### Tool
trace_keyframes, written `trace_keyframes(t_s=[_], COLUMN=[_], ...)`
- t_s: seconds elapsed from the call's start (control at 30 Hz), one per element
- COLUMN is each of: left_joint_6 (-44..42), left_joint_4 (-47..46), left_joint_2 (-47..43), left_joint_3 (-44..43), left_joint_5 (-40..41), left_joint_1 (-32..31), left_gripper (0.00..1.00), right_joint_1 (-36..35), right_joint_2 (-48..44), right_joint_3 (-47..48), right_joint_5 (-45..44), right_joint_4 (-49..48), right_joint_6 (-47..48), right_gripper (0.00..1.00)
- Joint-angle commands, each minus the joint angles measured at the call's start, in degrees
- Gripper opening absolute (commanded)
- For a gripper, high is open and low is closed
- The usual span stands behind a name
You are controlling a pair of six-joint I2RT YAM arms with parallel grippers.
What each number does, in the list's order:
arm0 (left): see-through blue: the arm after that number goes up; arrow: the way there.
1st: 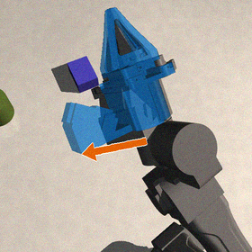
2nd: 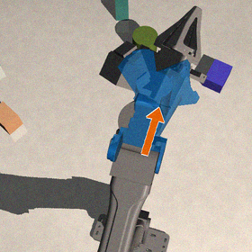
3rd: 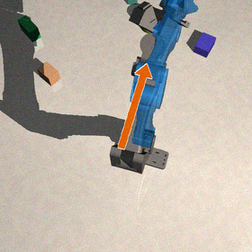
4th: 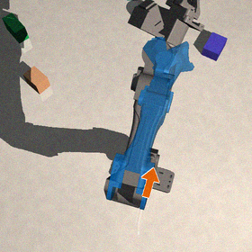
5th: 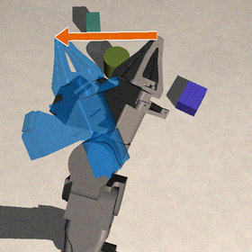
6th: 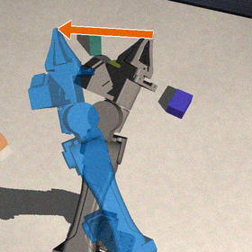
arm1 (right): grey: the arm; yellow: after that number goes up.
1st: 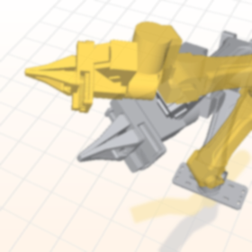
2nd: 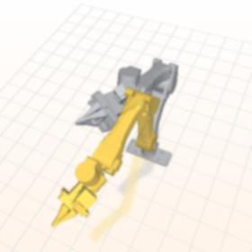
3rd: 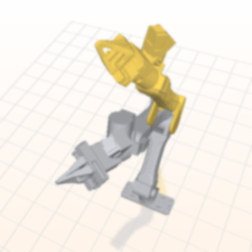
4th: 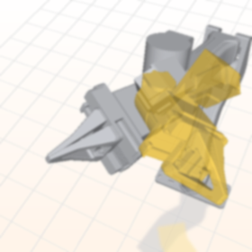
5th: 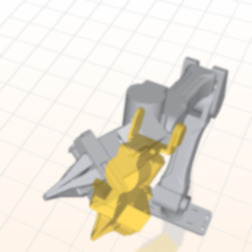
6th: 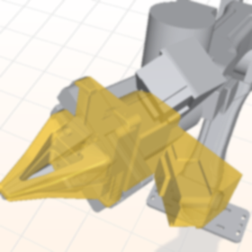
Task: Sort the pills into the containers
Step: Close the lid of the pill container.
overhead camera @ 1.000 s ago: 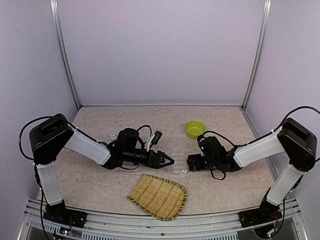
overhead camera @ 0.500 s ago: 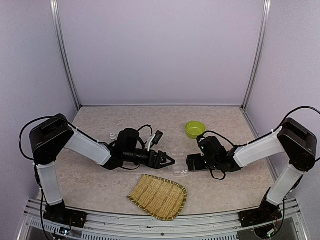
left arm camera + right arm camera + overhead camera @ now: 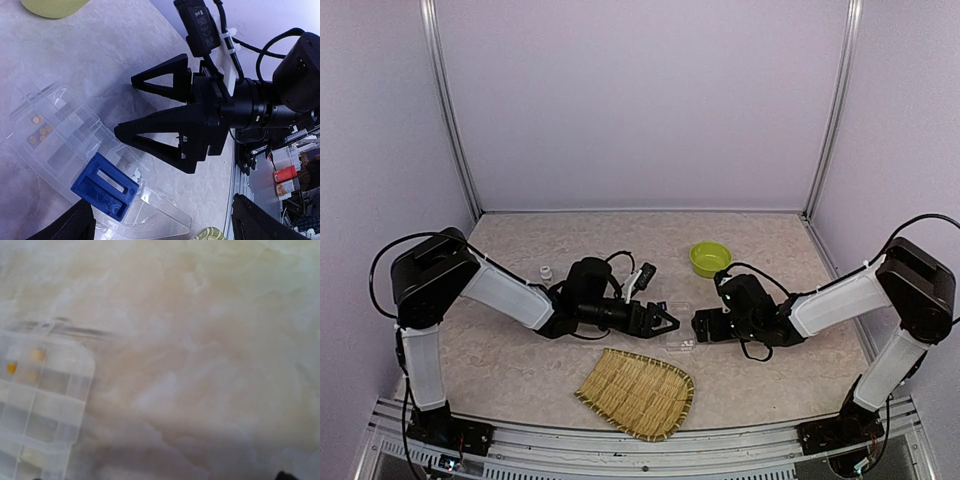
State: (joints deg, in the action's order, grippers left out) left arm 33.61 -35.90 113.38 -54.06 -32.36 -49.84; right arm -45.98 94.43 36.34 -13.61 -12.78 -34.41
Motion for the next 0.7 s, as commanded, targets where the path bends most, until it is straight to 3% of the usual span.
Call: trace_keyframes(t_s=[0.0,0.67], left_joint_6=[-0.72,-1.78], left_joint_4=[1.89,5.02], left_joint_2=[1.39,3.9], left_joint_3=[-2.07,-6.46], left_joint_5=[1.14,1.69], left_joint_1=[-0.54,-2.51], left_gripper=[0.92,0.92], right_joint_1=[-0.34,-0.34], right_joint_2=[0.04,-1.27], right_joint_3=[-1.56,-2.41], right_joint_5=[2.79,2.82], right_joint_4=[1.45,1.3], right_joint_6=[-1.61,-1.38], right_gripper=[1.0,1.0])
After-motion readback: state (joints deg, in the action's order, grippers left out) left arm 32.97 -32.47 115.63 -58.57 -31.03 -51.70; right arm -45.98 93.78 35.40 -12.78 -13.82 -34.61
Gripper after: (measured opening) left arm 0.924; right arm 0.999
